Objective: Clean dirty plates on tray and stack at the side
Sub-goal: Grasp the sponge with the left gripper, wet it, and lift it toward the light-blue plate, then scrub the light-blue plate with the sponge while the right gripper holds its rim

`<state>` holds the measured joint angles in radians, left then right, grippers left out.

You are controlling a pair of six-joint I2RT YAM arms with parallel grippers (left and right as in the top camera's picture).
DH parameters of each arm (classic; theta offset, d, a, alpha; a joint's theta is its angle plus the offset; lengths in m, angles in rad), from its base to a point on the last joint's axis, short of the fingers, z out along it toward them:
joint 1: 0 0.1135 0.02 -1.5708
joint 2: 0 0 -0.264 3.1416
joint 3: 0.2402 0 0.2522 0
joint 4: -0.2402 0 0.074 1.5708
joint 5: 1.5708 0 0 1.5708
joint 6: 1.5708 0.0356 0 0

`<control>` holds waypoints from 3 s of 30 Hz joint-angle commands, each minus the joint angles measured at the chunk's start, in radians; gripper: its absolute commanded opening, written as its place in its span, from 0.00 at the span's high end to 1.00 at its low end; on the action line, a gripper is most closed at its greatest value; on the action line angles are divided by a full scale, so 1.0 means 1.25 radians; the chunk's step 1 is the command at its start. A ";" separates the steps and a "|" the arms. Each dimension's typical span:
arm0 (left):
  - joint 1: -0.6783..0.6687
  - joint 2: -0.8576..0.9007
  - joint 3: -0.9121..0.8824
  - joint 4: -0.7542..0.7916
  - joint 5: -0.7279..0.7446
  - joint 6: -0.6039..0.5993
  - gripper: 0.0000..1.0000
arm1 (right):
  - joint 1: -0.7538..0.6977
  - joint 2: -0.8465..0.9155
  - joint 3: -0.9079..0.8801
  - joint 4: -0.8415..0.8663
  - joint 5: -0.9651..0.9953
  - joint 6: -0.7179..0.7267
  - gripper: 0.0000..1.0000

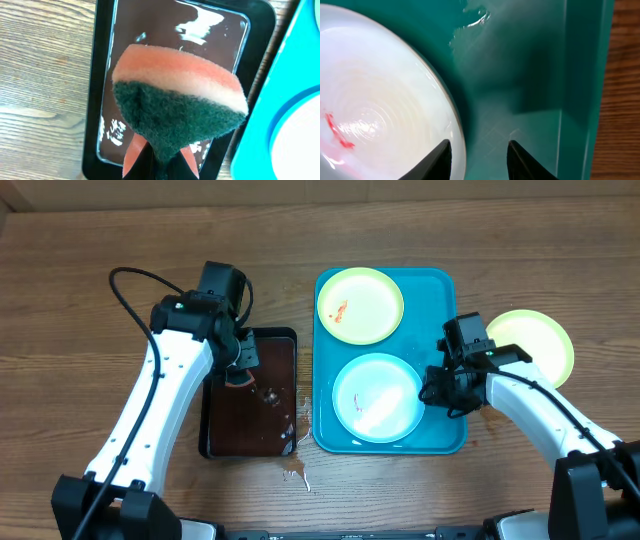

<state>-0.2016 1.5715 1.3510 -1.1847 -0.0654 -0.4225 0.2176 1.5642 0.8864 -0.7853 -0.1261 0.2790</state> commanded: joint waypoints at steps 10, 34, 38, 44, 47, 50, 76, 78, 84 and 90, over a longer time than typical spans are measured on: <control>-0.005 -0.013 0.099 -0.069 -0.013 0.034 0.96 | 0.016 -0.005 -0.088 0.157 -0.062 -0.016 0.64; -0.208 0.093 0.124 0.129 0.182 -0.067 0.96 | 0.020 0.013 -0.117 0.220 -0.053 -0.014 0.96; -0.302 0.183 0.121 0.208 0.183 -0.079 0.96 | 0.020 0.013 -0.117 0.220 -0.053 -0.014 0.96; -0.374 0.328 0.121 0.263 0.240 -0.124 0.96 | 0.020 0.013 -0.117 0.218 -0.053 -0.014 0.96; -0.377 0.369 0.121 0.235 0.241 -0.154 0.96 | 0.020 0.013 -0.117 0.213 -0.053 -0.014 0.96; -0.366 0.386 0.121 0.200 0.206 -0.156 0.96 | 0.020 0.013 -0.117 0.209 -0.053 -0.014 0.96; -0.360 0.463 0.121 0.292 0.519 -0.043 0.96 | 0.020 0.013 -0.117 0.204 -0.053 -0.014 0.96; -0.359 0.463 0.121 0.266 0.515 -0.042 0.96 | 0.020 0.013 -0.117 0.204 -0.053 -0.014 0.96; -0.350 0.453 0.134 0.164 0.333 -0.075 0.96 | 0.020 0.013 -0.117 0.205 -0.053 -0.014 0.96; -0.345 0.452 0.183 0.064 0.087 -0.107 0.96 | 0.020 0.013 -0.117 0.205 -0.053 -0.014 0.96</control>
<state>-0.6453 2.1323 1.5433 -1.0771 0.2966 -0.5117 0.2401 1.5661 0.7517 -0.5259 -0.2058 0.2604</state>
